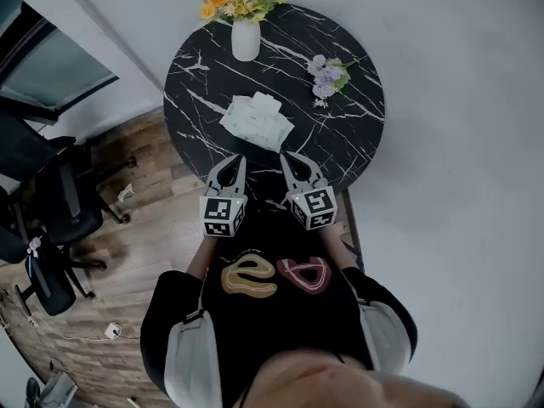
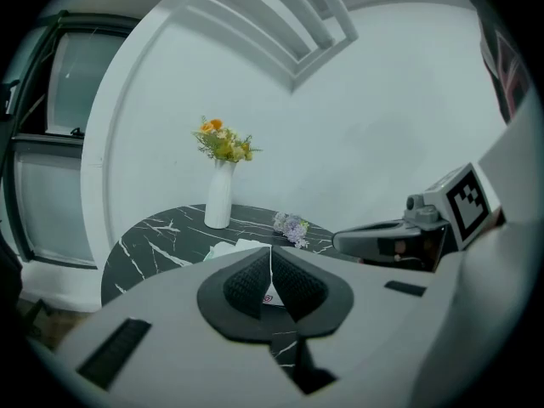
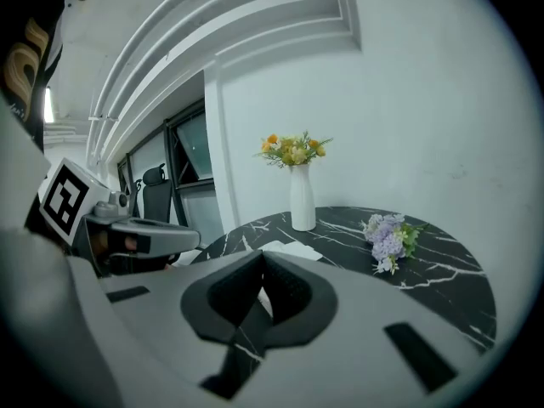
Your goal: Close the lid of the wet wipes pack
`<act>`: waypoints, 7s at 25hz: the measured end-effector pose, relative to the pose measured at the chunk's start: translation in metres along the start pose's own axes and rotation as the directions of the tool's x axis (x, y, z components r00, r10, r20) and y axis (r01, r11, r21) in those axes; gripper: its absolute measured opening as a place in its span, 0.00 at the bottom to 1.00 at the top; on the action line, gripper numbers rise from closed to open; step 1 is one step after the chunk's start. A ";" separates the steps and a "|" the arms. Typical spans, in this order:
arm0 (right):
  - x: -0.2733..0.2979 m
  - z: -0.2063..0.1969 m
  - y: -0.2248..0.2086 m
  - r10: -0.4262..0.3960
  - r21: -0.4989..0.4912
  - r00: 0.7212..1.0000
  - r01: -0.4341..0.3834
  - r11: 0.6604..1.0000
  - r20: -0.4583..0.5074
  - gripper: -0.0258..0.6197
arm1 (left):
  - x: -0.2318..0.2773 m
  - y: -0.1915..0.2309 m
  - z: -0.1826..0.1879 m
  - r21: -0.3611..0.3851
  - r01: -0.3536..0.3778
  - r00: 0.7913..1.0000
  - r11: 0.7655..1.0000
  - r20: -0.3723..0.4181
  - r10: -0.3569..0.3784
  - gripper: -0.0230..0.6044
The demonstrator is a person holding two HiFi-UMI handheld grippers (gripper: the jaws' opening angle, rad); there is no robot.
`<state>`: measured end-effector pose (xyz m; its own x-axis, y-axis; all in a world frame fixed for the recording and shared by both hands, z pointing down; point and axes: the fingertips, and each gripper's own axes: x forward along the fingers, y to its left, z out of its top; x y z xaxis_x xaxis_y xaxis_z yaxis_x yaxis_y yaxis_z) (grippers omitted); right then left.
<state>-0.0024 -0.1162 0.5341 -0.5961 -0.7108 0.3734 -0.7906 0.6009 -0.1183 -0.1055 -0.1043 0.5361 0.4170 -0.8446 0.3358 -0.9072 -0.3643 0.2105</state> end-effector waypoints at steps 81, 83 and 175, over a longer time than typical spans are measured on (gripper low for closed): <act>0.184 -0.042 -0.131 0.409 0.755 0.866 -0.058 0.653 -0.287 0.12 | 0.125 0.089 -0.044 -0.095 -0.220 0.933 0.971 -0.313 0.181 0.07; 0.184 -0.040 -0.131 0.411 0.768 0.870 -0.061 0.637 -0.272 0.11 | 0.125 0.092 -0.049 -0.103 -0.229 0.925 0.968 -0.332 0.184 0.07; 0.122 -0.002 -0.030 0.333 0.006 0.896 -0.347 0.938 -0.295 0.07 | 0.123 0.090 -0.055 -0.211 -0.168 0.937 0.963 -0.338 0.089 0.07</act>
<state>-0.0516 -0.2205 0.5849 -0.7561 -0.3285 0.5660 -0.5354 0.8079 -0.2462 -0.1322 -0.2196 0.6469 0.3285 -0.6911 0.6438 -0.9319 -0.1260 0.3402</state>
